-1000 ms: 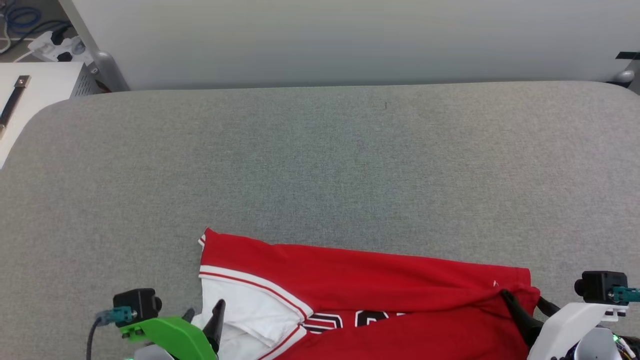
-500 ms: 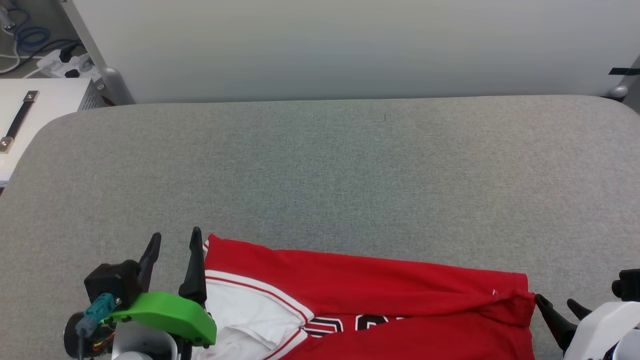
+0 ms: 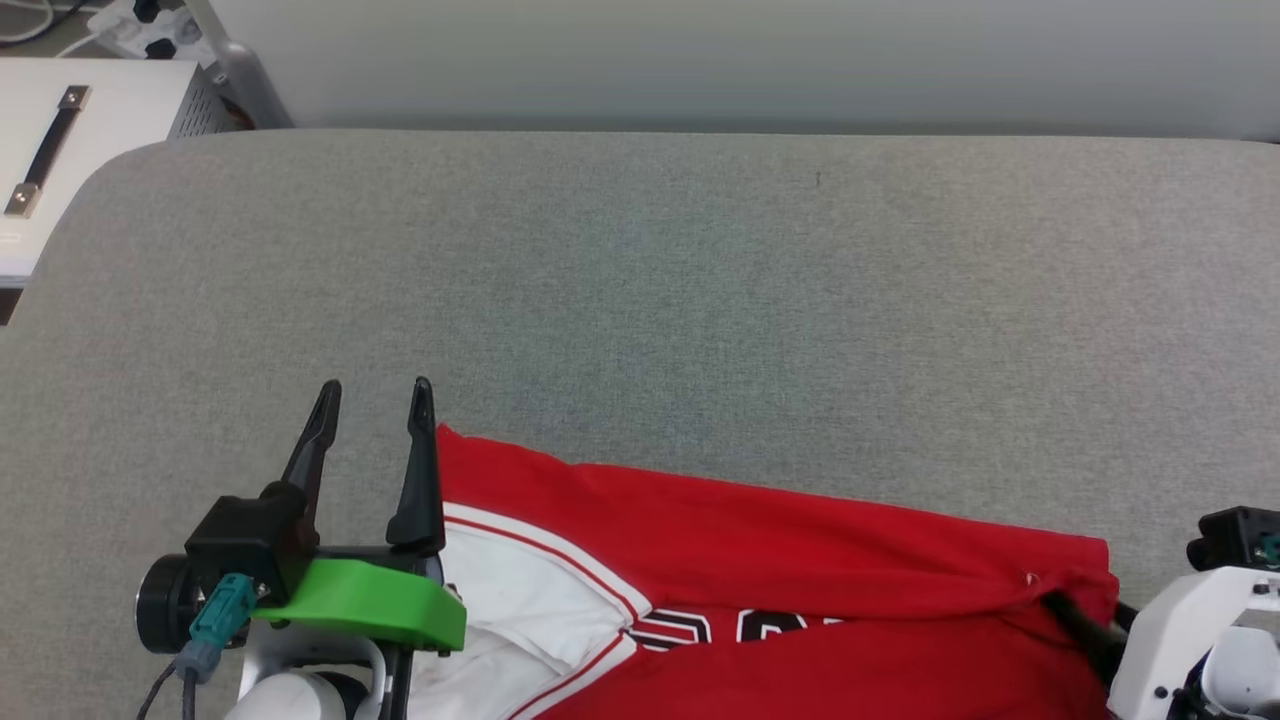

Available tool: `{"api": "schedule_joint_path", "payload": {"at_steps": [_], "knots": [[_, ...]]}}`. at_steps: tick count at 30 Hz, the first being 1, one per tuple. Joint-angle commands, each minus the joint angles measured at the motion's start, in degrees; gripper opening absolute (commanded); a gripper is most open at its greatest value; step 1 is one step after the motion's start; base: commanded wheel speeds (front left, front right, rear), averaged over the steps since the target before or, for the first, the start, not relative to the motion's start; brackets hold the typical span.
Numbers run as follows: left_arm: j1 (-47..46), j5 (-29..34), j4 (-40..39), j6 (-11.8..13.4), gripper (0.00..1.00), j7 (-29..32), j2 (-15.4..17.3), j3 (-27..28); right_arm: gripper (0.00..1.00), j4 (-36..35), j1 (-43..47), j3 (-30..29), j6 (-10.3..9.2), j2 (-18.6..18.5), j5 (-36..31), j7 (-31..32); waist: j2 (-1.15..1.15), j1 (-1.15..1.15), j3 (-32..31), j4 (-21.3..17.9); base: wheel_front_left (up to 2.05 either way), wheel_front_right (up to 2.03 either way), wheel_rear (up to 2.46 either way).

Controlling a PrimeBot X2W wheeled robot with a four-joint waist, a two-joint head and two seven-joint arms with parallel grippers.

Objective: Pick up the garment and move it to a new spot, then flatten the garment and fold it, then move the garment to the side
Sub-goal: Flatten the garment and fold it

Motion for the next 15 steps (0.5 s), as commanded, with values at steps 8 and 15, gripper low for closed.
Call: {"api": "schedule_joint_path", "payload": {"at_steps": [8,15], "knots": [[-1.7,1.0,1.0,0.4,1.0,-1.3,-0.9,0.0,1.0,4.3,0.7,5.6,-0.05,-0.3,3.7,2.7,0.0,0.0,3.2,2.2,0.0,0.0,0.0],[-1.5,0.9,1.6,0.4,1.0,-1.7,-0.8,0.1,0.0,5.8,1.2,8.3,-0.05,-0.4,4.7,3.6,0.0,0.0,2.8,2.0,0.0,0.0,0.0]]}}
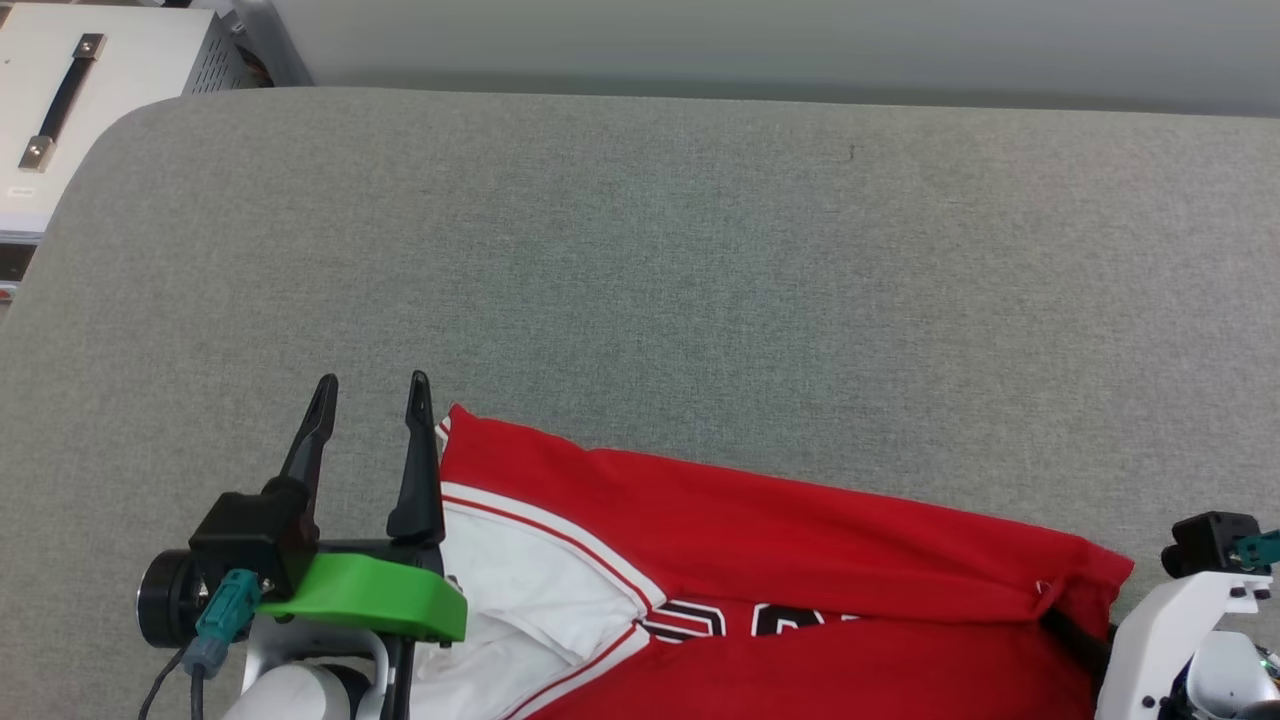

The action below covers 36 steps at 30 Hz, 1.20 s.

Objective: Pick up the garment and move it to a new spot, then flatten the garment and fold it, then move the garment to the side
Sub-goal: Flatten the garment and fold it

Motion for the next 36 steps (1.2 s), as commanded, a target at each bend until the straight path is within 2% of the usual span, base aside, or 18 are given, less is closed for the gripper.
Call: {"api": "schedule_joint_path", "payload": {"at_steps": [1,14,29,32,36], "knots": [[-0.7,0.2,0.2,0.1,1.0,-0.5,0.0,0.1,0.0,2.0,1.2,2.0,-0.01,1.4,0.7,1.4,0.0,0.0,-0.4,-0.1,0.0,0.0,0.0],[1.3,0.8,-0.1,1.6,1.0,0.3,1.7,0.2,0.0,0.2,-0.4,-2.9,-0.01,-0.6,-0.6,-1.5,0.0,0.0,-3.6,-1.1,0.0,0.0,0.0],[2.8,1.0,-1.4,2.7,1.0,0.8,2.6,0.2,0.0,3.0,-1.5,-16.7,-0.01,-3.7,-0.9,0.2,0.0,0.0,-5.7,-3.4,0.0,0.0,0.0],[2.9,0.9,-1.5,2.7,1.0,0.8,2.6,0.1,0.0,2.7,-2.0,-17.4,-0.01,-2.9,1.0,1.4,0.0,0.0,-6.0,-3.7,0.0,0.0,0.0],[3.0,0.7,-1.5,2.8,1.0,0.8,2.4,0.0,0.0,1.0,-2.8,-17.1,-0.01,0.3,8.6,5.0,0.0,0.0,-6.4,-3.9,0.0,0.0,0.0]]}}
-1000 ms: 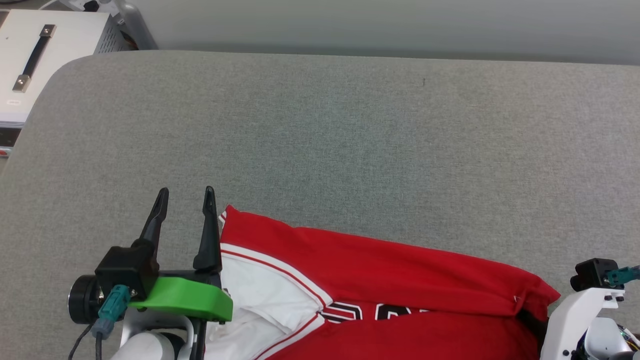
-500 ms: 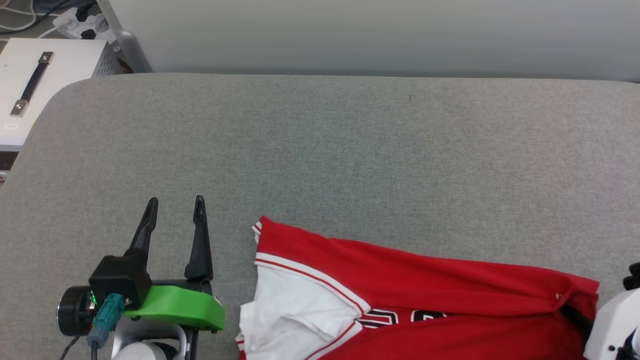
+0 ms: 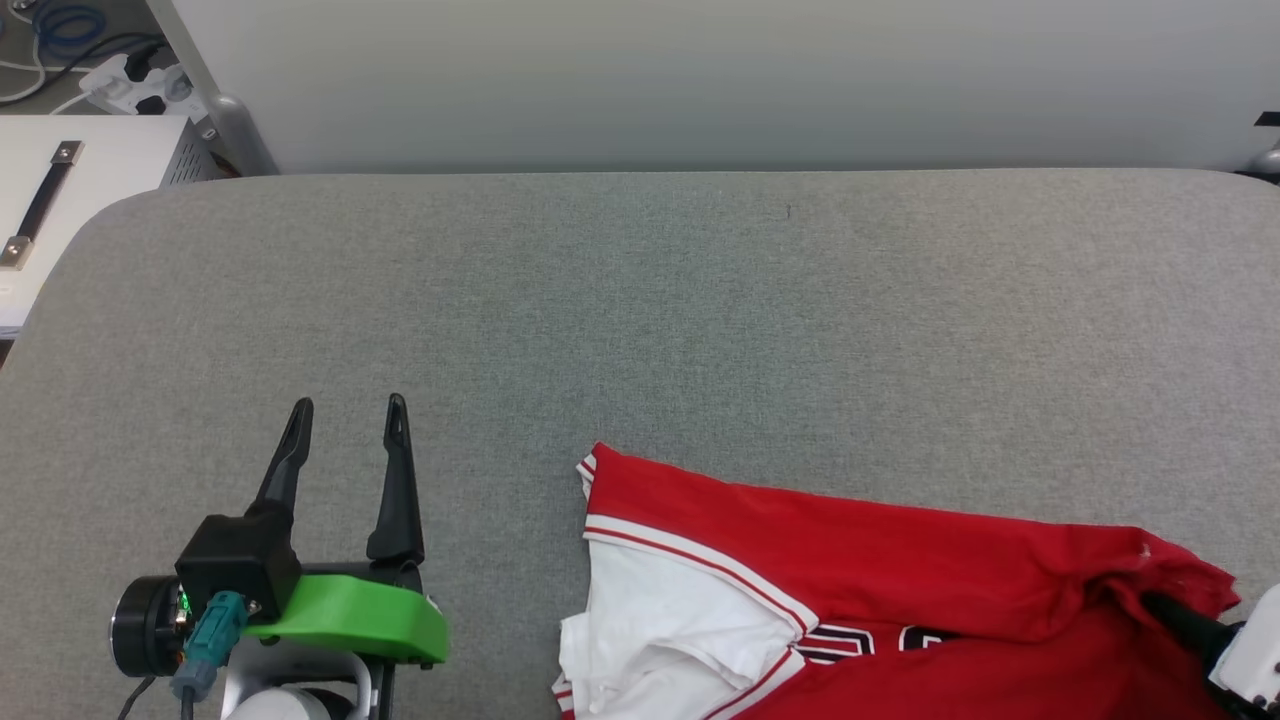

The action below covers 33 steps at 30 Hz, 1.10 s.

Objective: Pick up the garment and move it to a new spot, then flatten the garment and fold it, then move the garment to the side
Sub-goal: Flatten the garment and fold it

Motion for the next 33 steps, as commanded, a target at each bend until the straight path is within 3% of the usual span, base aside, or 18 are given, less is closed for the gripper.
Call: {"api": "schedule_joint_path", "payload": {"at_steps": [1,7,14,22,33], "knots": [[0.7,0.1,0.0,0.3,1.0,0.2,0.1,0.0,0.0,-0.9,-0.9,0.2,-0.04,1.3,2.9,1.4,0.0,0.0,-0.2,0.0,0.0,0.0,0.0],[0.4,0.0,0.0,0.1,1.0,0.3,0.2,-0.2,0.0,-4.4,-0.6,0.5,-0.04,6.2,15.2,7.0,0.0,0.0,-0.3,0.6,0.0,0.0,0.0],[-0.7,0.2,-0.1,-0.1,1.0,0.7,0.1,-0.7,0.0,-7.0,-0.4,3.6,-0.04,10.8,23.0,10.3,0.0,0.0,0.6,2.5,0.0,0.0,0.0],[-2.5,0.8,-0.5,-0.2,1.0,0.8,-0.4,-1.2,0.0,-6.8,-2.2,10.5,-0.04,13.8,28.6,8.1,0.0,0.0,3.7,5.4,0.0,0.0,0.0],[-5.8,1.3,1.5,-1.2,1.0,-0.7,-2.8,-2.1,0.0,-5.3,-4.2,24.8,-0.04,14.5,33.3,3.4,0.0,0.0,8.6,8.3,0.0,0.0,0.0]]}}
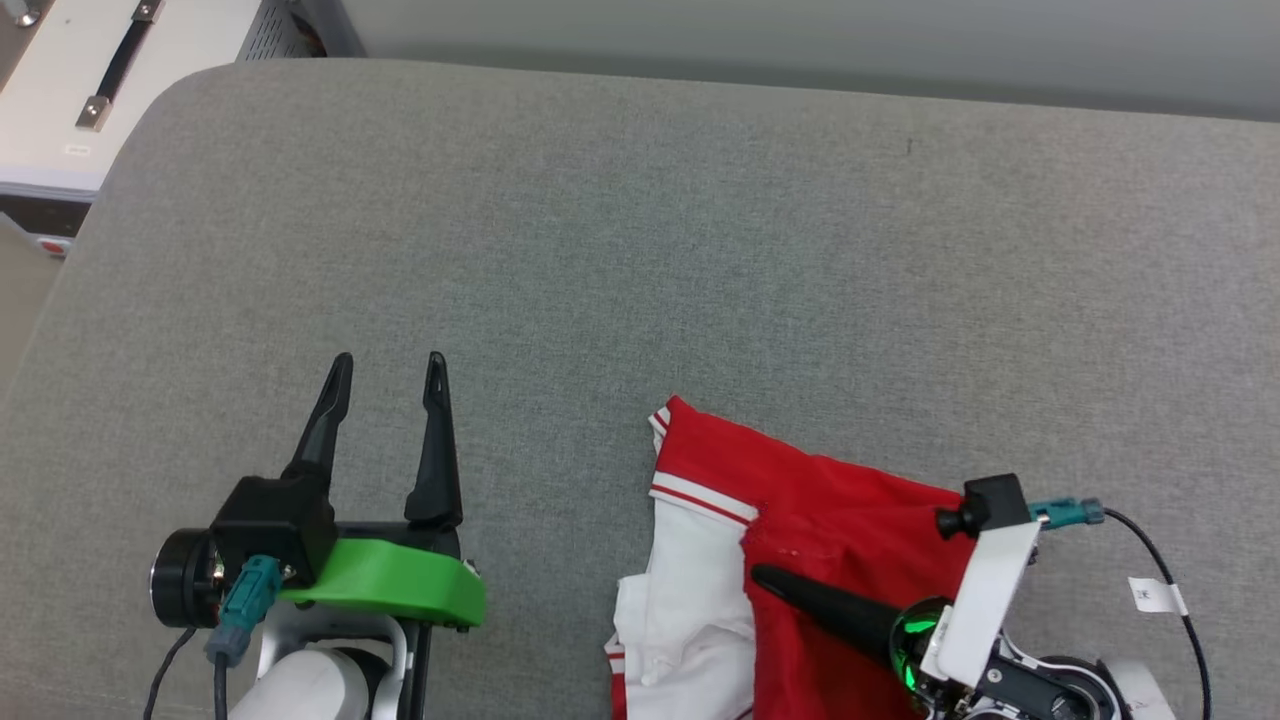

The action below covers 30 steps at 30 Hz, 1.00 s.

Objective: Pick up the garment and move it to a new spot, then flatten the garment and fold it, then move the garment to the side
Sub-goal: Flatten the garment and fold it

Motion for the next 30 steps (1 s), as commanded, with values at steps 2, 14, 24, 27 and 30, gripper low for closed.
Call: {"api": "schedule_joint_path", "payload": {"at_steps": [2,14,24,27,30], "knots": [[-1.3,0.7,0.3,-0.3,1.0,-0.7,-0.5,-0.1,0.0,-0.3,-1.6,2.1,-0.03,0.2,1.2,-1.4,0.0,0.0,2.2,1.2,0.0,0.0,0.0],[-4.0,1.1,1.9,-1.2,1.0,-1.9,-2.3,-0.3,0.0,0.3,-5.4,9.3,-0.03,-1.7,0.6,-9.1,0.0,0.0,5.9,1.2,0.0,0.0,0.0],[-3.6,0.7,3.6,-1.8,1.0,-2.5,-2.6,-0.2,1.0,-0.3,-5.8,13.4,-0.03,-4.7,0.0,-16.4,0.0,0.0,3.5,0.4,0.0,0.0,0.0],[-3.0,0.4,3.9,-1.9,1.0,-2.5,-2.4,-0.1,1.0,-1.7,-6.3,14.5,-0.03,-6.4,-2.8,-20.3,0.0,0.0,1.9,-0.2,0.0,0.0,0.0],[-2.2,0.0,4.3,-1.9,1.0,-2.5,-2.2,-0.2,1.0,-2.0,-7.0,14.8,-0.03,-8.6,-8.4,-26.4,0.0,0.0,0.1,-0.9,0.0,0.0,0.0]]}}
